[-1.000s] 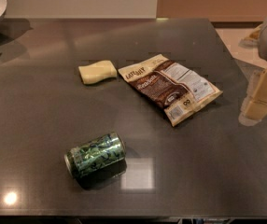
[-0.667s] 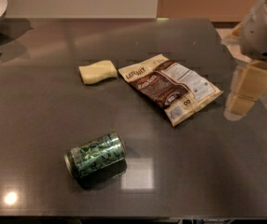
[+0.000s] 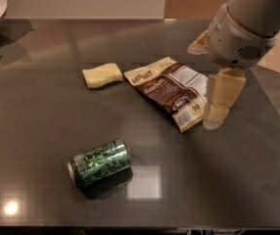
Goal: Place green can upright
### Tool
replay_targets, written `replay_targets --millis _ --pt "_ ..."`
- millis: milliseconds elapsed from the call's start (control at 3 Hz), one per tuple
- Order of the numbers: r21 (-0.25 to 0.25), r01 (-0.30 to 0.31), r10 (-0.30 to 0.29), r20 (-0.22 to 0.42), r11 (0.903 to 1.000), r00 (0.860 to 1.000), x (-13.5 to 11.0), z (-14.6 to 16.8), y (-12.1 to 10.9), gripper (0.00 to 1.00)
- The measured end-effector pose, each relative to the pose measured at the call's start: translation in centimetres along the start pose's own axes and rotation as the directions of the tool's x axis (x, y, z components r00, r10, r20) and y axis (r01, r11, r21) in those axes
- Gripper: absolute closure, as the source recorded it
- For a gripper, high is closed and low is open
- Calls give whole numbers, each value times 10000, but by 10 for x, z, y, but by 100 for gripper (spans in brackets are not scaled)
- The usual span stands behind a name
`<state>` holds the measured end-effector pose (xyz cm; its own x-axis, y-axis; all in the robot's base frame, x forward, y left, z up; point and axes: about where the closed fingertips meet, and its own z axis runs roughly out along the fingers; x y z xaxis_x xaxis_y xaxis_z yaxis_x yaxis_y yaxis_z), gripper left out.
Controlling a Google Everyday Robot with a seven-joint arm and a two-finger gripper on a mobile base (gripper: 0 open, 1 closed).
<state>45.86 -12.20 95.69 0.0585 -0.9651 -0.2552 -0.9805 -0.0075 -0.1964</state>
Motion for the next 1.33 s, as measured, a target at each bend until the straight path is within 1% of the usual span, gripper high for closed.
replay_targets --millis 333,667,1000,1333 --pt "-379 1005 -989 410 9942 9943 -29 16 11 0" --pt "-750 2016 -1967 674 9766 9781 -64 35 24 0" --pt "-1116 2703 -2639 687 9563 9621 -93 55 33 0" --pt "-1606 3108 -3068 499 9368 9505 -118 72 45 0"
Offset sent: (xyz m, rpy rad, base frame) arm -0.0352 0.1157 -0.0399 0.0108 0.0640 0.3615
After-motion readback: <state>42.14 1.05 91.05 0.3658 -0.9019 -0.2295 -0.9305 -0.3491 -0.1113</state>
